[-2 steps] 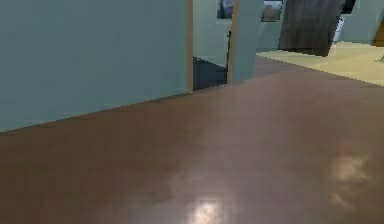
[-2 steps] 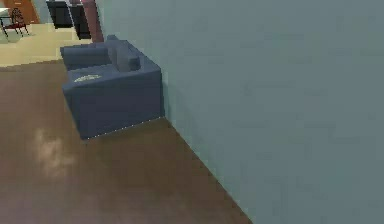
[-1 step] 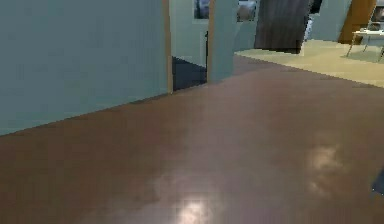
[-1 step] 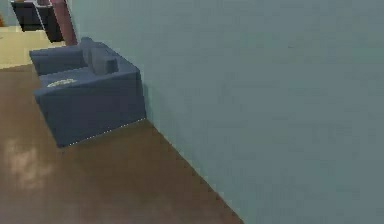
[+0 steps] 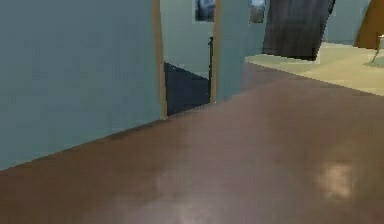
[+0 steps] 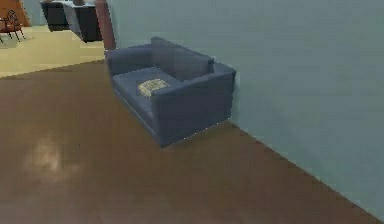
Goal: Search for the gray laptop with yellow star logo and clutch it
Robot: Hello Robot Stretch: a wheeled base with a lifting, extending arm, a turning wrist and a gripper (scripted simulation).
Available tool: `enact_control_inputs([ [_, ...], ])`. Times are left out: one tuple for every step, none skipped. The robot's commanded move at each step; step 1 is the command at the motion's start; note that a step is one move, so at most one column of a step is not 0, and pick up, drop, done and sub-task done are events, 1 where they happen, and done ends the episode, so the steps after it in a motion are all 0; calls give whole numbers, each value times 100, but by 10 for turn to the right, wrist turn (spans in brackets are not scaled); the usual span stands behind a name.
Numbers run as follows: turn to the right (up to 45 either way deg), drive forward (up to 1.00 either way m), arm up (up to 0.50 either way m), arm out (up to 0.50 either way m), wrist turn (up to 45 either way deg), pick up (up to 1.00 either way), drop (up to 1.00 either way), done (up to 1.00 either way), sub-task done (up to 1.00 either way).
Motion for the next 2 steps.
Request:
enact_control_inputs([
  [0, 100, 0, 0, 0, 0, 0, 0, 0],
  [0, 100, 0, 0, 0, 0, 0, 0, 0],
])
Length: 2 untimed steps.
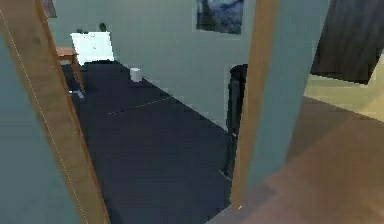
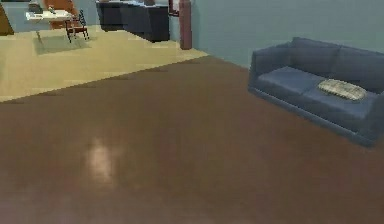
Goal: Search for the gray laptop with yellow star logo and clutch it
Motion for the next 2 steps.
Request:
enact_control_inputs([
  [30, 0, 0, 0, 0, 0, 0, 0, 0],
  [210, 0, 0, 0, 0, 0, 0, 0, 0],
])
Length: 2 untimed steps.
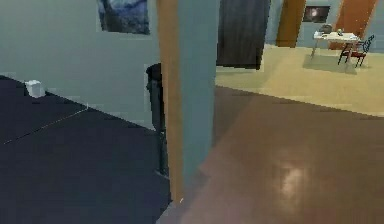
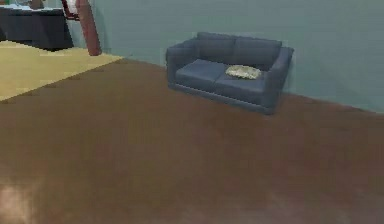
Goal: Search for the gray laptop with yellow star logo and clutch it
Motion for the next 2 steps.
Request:
enact_control_inputs([
  [0, 25, 0, 0, 0, 0, 0, 0, 0],
  [-120, 0, 0, 0, 0, 0, 0, 0, 0],
])
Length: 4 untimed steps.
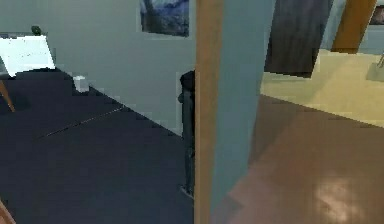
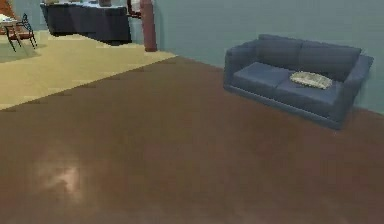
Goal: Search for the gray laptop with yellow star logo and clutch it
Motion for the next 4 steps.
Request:
enact_control_inputs([
  [0, 50, 0, 0, 0, 0, 0, 0, 0],
  [-270, 0, 0, 0, 0, 0, 0, 0, 0],
  [0, 45, 0, 0, 0, 0, 0, 0, 0],
  [-210, 0, 0, 0, 0, 0, 0, 0, 0],
])
